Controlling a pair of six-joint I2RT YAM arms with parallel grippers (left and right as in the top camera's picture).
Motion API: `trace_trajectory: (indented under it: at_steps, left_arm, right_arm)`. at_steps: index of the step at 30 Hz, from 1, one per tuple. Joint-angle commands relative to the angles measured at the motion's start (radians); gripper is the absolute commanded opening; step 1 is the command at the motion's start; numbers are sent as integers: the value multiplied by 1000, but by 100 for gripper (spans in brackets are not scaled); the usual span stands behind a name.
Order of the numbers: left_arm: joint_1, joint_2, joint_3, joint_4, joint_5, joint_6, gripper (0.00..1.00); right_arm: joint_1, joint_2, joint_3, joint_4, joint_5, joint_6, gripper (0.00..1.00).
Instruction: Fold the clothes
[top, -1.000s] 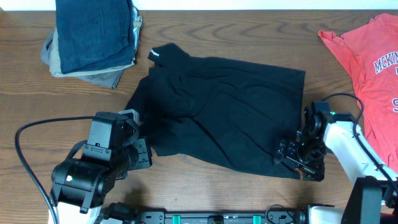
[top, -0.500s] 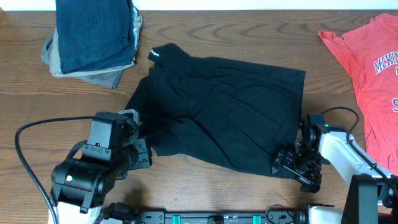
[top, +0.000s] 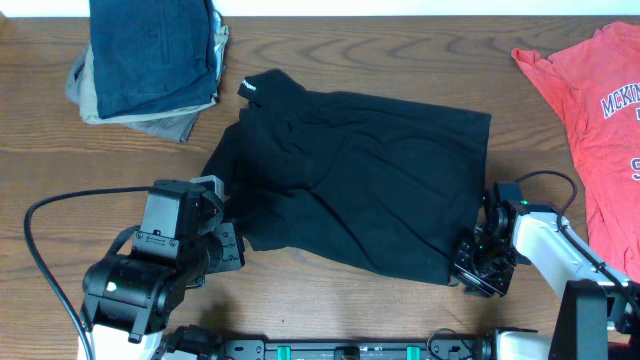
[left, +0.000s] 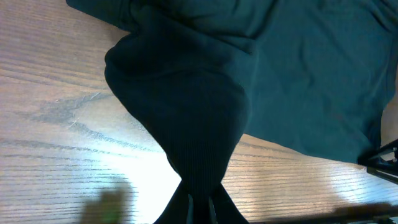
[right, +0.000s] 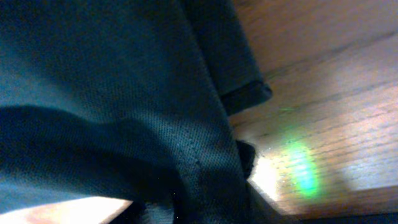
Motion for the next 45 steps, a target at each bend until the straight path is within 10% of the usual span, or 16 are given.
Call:
trace_trajectory:
  at_steps: [1,23,45]
  left_arm:
    - [4,-1,1,1,-13,-5,6]
    - [4,-18,326,-356,31,-9,6]
    - [4,18,597,-175,50,-2,6]
  right_arm:
    - [10,-15,-3,4,-2,3,5]
    - [-213,-140,492,-295,21,-163,1]
    - [-233,-253,915,-435,32,-193,1]
